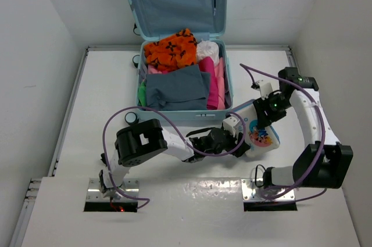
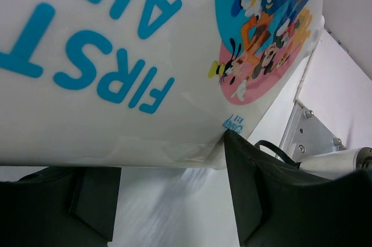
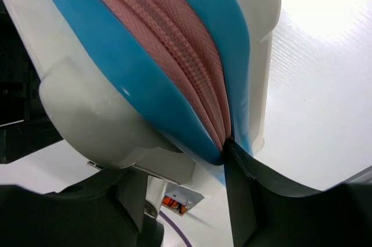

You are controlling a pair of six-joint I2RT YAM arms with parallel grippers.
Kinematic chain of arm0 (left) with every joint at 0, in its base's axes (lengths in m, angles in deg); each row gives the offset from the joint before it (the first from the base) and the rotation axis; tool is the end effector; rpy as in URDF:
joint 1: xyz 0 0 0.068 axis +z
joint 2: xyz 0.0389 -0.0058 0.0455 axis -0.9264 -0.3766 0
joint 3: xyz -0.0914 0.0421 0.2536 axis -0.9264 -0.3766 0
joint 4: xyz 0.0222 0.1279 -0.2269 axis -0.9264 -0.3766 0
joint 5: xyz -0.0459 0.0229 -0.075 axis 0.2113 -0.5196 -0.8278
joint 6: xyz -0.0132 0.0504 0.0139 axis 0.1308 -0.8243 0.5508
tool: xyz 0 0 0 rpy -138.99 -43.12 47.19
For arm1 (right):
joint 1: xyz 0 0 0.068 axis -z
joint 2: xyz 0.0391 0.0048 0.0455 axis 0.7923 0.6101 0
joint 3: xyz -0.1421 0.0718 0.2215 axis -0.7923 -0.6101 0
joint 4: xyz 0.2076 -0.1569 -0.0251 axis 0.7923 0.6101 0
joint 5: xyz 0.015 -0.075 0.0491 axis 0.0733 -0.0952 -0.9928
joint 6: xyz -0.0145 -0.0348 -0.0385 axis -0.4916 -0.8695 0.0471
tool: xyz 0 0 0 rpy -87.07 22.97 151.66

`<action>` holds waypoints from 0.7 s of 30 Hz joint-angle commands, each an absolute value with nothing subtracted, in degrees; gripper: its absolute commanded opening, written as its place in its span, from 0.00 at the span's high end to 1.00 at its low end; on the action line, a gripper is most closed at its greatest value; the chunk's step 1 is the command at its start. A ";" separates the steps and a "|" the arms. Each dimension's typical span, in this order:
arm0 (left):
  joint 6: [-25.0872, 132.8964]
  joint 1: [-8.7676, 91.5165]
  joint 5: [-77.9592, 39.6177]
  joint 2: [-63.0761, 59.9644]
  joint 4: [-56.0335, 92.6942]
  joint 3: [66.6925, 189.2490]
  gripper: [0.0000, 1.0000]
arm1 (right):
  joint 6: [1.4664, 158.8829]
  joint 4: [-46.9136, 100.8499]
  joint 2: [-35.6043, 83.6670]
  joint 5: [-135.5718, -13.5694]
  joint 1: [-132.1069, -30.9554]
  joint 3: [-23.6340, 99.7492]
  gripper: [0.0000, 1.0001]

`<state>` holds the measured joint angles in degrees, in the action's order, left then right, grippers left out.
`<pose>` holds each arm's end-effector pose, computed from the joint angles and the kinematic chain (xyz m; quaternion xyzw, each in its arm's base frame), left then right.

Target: Pack the luggage

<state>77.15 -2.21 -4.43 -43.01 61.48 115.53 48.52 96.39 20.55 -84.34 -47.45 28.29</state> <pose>0.1500 -0.4026 0.1533 0.2009 0.7496 -0.4721 0.4182 0.2310 -0.0093 0.2734 -0.1809 0.9692 0.1276 0.1075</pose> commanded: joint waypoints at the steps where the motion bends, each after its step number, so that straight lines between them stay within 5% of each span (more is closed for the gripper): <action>1: 70.36 -2.00 -3.35 -33.46 83.81 122.42 0.68 | 55.96 101.52 20.82 -99.36 -51.96 30.36 1.00; 15: 66.68 -1.48 -4.93 -30.48 86.36 121.90 0.69 | 58.33 100.47 19.41 -100.15 -56.97 31.85 1.00; 21: 66.15 -0.16 -4.93 -26.27 86.36 122.42 0.69 | 62.72 100.12 21.69 -102.08 -59.25 43.24 1.00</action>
<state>73.09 -1.97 -5.48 -38.96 57.39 115.50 53.39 100.50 20.47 -79.11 -54.08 35.68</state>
